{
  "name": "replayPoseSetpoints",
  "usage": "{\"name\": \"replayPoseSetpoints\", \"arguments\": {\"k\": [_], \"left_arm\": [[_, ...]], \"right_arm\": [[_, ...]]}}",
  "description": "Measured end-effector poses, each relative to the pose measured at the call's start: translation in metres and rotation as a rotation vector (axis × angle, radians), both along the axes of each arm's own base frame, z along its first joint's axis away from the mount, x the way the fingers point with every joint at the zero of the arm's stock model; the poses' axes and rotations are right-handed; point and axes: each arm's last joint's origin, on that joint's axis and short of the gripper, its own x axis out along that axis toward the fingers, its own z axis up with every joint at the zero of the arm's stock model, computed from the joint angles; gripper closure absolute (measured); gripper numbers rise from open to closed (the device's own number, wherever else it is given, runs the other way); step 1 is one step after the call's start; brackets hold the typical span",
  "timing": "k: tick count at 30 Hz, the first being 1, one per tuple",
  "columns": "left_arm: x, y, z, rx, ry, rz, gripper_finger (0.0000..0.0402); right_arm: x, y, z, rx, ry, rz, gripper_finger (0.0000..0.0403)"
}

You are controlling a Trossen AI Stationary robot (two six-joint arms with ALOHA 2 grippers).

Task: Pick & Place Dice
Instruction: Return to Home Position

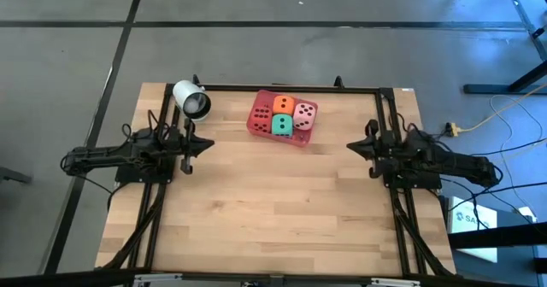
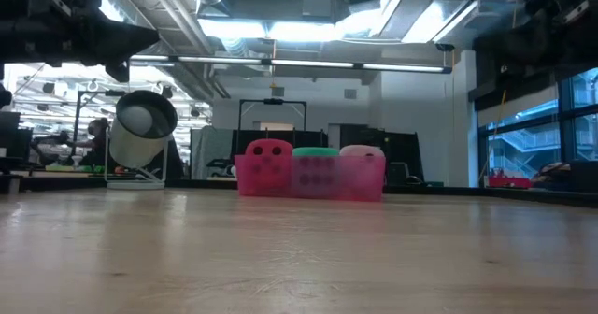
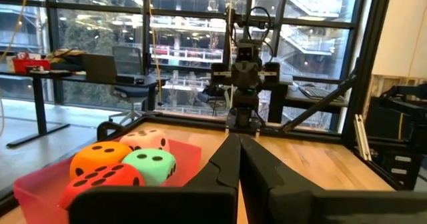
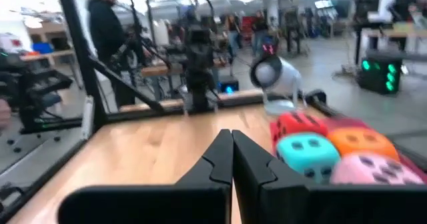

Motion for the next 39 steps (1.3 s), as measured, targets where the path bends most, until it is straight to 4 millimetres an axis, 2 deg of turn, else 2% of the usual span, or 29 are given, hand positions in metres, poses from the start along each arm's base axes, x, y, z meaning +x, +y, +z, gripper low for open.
{"name": "replayPoseSetpoints", "arguments": {"k": [6, 10, 27, 30, 39], "left_arm": [[0.0, 0.001, -0.001, -0.011, 0.009, 0.017, 0.04], [0.0, 0.001, -0.001, 0.001, 0.007, 0.042, 0.04], [0.0, 0.001, 0.0, 0.014, 0.005, 0.053, 0.04], [-0.001, 0.002, -0.002, 0.011, 0.064, 0.068, 0.04], [-0.001, 0.003, -0.001, 0.027, 0.071, 0.107, 0.0398]], "right_arm": [[0.001, -0.002, -0.005, 0.04, 0.016, -0.056, 0.0403], [0.006, -0.003, -0.021, 0.039, -0.007, -0.078, 0.0403], [0.006, -0.004, -0.024, 0.025, 0.037, -0.123, 0.0403], [0.006, -0.004, -0.024, 0.027, 0.037, -0.122, 0.0403], [0.006, -0.004, -0.024, 0.024, 0.037, -0.12, 0.0383]]}}
